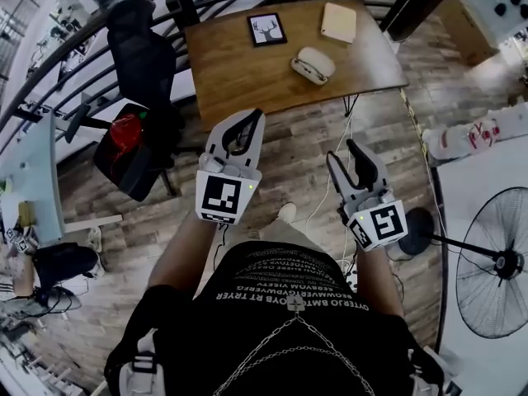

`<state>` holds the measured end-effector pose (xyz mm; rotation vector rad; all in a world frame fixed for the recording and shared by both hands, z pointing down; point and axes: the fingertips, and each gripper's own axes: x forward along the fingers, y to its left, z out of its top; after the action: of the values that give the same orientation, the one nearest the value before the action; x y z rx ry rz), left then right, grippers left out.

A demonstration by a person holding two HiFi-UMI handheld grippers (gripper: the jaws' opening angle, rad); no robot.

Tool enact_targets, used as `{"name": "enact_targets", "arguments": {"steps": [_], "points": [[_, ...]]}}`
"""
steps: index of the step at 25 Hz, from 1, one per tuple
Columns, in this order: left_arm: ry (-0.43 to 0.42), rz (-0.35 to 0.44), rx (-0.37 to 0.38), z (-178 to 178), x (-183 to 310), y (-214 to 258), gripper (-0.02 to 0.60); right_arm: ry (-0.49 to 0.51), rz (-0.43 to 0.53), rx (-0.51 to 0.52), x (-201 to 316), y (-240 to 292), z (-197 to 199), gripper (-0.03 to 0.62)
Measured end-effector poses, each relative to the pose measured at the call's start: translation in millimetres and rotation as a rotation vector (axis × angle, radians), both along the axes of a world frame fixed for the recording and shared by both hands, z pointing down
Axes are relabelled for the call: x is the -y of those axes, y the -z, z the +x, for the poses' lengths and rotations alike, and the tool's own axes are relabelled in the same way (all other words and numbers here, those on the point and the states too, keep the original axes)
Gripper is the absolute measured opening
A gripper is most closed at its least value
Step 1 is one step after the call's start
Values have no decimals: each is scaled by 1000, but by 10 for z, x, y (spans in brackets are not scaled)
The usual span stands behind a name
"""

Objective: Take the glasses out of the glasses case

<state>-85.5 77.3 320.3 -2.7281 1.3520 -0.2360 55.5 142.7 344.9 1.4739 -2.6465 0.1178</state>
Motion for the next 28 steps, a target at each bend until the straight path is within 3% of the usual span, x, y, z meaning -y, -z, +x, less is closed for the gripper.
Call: {"name": "enact_targets", "arguments": {"steps": [11, 28], "points": [[33, -29, 13, 358, 359, -71, 29, 8, 39, 15, 465, 112, 479, 172], [68, -60, 23, 199, 534, -218, 29, 47, 7, 24, 808, 10, 338, 172]]}}
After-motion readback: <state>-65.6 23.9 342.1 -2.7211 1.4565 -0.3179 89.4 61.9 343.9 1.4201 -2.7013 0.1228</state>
